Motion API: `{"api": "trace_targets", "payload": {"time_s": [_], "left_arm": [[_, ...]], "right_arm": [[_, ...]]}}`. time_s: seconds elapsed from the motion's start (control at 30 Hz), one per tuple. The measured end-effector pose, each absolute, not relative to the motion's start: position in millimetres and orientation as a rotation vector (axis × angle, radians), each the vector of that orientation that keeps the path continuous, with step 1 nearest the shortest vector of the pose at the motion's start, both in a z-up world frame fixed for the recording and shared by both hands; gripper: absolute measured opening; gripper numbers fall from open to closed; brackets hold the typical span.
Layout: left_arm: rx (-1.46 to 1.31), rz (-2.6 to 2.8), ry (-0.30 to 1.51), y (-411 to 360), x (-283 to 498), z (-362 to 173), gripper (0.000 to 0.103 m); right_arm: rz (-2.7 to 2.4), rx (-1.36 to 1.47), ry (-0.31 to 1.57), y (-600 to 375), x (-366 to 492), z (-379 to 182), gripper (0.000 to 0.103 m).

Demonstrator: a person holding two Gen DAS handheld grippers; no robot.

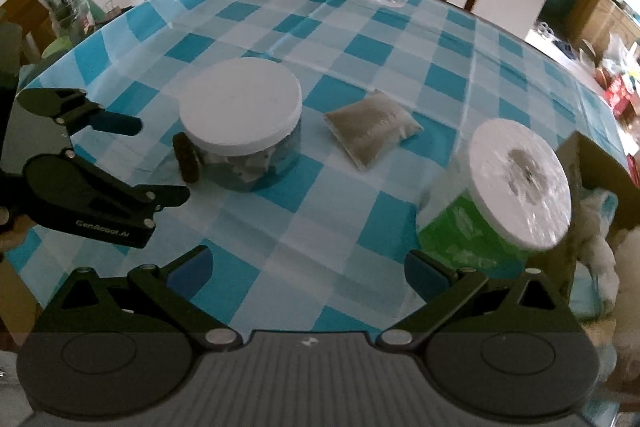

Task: Organize soft objects
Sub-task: 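Lower the left tool onto the brown braided ring beside the jar and close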

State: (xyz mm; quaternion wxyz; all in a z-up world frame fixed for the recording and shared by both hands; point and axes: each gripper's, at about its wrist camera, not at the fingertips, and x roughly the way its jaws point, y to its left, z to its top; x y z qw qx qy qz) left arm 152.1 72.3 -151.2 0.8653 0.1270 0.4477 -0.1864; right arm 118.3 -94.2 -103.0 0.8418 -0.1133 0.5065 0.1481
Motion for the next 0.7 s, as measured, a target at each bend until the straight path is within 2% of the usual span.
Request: {"api": "trace_targets", "payload": {"time_s": [0.07, 0.13, 0.3, 0.5, 0.7], "left_arm": [[0.281, -0.402, 0.934, 70.3, 155.2, -152.6, 0.076], [0.292, -0.424, 0.938, 68.8, 158.7, -154.4, 0.067], [0.310, -0.454, 0.940, 66.0, 163.3, -157.1, 0.063], [0.306, -0.486, 0.947, 65.0, 166.7, -159.6, 0.046], [0.285, -0.492, 0.949, 67.5, 167.4, -157.4, 0.040]], "right_arm": [[0.327, -0.246, 1.069, -92.7, 122.9, -103.0, 0.103], [0.334, -0.247, 1.067, -92.6, 126.8, -103.1, 0.103], [0.346, -0.247, 1.072, -91.9, 135.8, -104.9, 0.103], [0.353, -0.257, 1.077, -91.2, 143.3, -105.9, 0.103], [0.362, -0.273, 1.067, -89.2, 151.1, -104.0, 0.103]]}}
